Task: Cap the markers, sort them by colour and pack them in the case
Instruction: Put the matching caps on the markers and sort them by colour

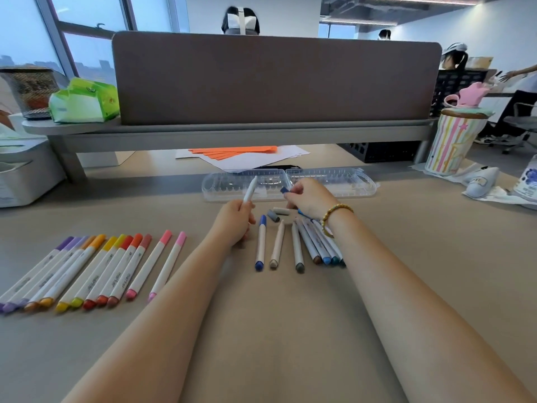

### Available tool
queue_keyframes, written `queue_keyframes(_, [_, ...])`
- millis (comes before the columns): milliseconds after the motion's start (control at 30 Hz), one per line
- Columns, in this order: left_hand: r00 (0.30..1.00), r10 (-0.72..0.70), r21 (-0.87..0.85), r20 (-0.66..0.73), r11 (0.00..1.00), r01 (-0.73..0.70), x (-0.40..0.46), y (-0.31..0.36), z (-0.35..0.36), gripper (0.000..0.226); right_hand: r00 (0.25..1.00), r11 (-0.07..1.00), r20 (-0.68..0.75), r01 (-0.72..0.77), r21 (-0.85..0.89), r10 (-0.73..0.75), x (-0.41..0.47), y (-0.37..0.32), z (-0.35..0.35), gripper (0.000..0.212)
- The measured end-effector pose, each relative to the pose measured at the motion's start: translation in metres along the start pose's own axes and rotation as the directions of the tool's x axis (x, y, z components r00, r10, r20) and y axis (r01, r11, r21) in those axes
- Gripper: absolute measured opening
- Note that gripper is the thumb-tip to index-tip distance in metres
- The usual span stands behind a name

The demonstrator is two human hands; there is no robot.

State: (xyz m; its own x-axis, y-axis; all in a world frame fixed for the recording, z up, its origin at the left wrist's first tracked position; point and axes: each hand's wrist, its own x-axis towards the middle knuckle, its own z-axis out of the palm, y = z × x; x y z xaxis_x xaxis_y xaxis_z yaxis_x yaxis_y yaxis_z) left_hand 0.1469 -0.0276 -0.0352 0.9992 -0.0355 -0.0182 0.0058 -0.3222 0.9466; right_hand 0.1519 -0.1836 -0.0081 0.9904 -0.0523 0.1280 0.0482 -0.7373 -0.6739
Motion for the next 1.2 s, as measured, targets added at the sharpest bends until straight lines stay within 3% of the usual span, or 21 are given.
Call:
queue_keyframes(100, [0.997, 0.053, -0.041, 0.060, 0.998, -0.051, -0.010, 0.001, -0.001, 0.022, 0.999, 0.923, 0.026, -0.039, 0.382, 0.032, -0.011, -0.005, -0.007, 0.029])
queue_keyframes(200, [0.994, 0.104, -0.026, 0.022, 0.994, -0.103, -0.018, 0.007, -0.006, 0.019, 0.989, 0.648, 0.134, -0.140, 0.748, 0.060, -0.021, -0.006, -0.007, 0.030])
queue_keyframes(300, [0.997, 0.071, -0.161, 0.015, 0.985, -0.067, -0.024, 0.009, -0.014, 0.023, 0.982, 0.445, 0.189, -0.174, 0.878, 0.011, -0.029, -0.007, -0.010, 0.023])
queue_keyframes(367, [0.995, 0.050, -0.231, 0.083, 0.973, -0.030, -0.032, 0.010, -0.017, 0.028, 0.980, 0.398, 0.200, -0.179, 0.900, -0.011, -0.031, -0.008, -0.012, 0.012])
queue_keyframes(600, [0.956, 0.056, -0.112, 0.289, 0.993, -0.025, -0.042, 0.011, -0.013, 0.035, 0.991, 0.525, 0.114, -0.133, 0.840, 0.070, -0.023, 0.007, -0.008, 0.007])
queue_keyframes(733, [0.930, 0.065, -0.097, 0.362, 0.995, -0.032, -0.042, 0.011, -0.011, 0.033, 0.991, 0.516, 0.096, -0.130, 0.846, 0.093, -0.021, 0.014, -0.009, 0.010])
queue_keyframes(833, [0.925, 0.069, -0.070, 0.375, 0.996, -0.046, -0.043, 0.012, -0.010, 0.032, 0.990, 0.504, 0.066, -0.118, 0.855, 0.121, -0.023, 0.011, -0.011, 0.012])
queue_keyframes(933, [0.932, 0.063, -0.067, 0.356, 0.997, -0.041, -0.041, 0.010, -0.010, 0.032, 0.987, 0.587, 0.014, -0.108, 0.803, 0.162, -0.022, 0.011, -0.011, 0.019])
queue_keyframes(1000, [0.940, 0.051, -0.062, 0.339, 0.998, -0.032, -0.039, 0.008, -0.011, 0.031, 0.991, 0.636, 0.007, -0.091, 0.766, 0.133, -0.022, 0.012, -0.010, 0.023])
queue_keyframes(1133, [0.946, 0.051, -0.022, 0.319, 0.999, -0.046, -0.040, 0.009, -0.012, 0.032, 0.996, 0.687, -0.016, -0.052, 0.725, 0.092, -0.023, 0.009, -0.009, 0.010])
queue_keyframes(1200, [0.950, 0.048, 0.006, 0.309, 0.999, -0.052, -0.041, 0.009, -0.013, 0.032, 0.998, 0.683, -0.004, -0.044, 0.729, 0.068, -0.024, 0.008, -0.009, 0.018])
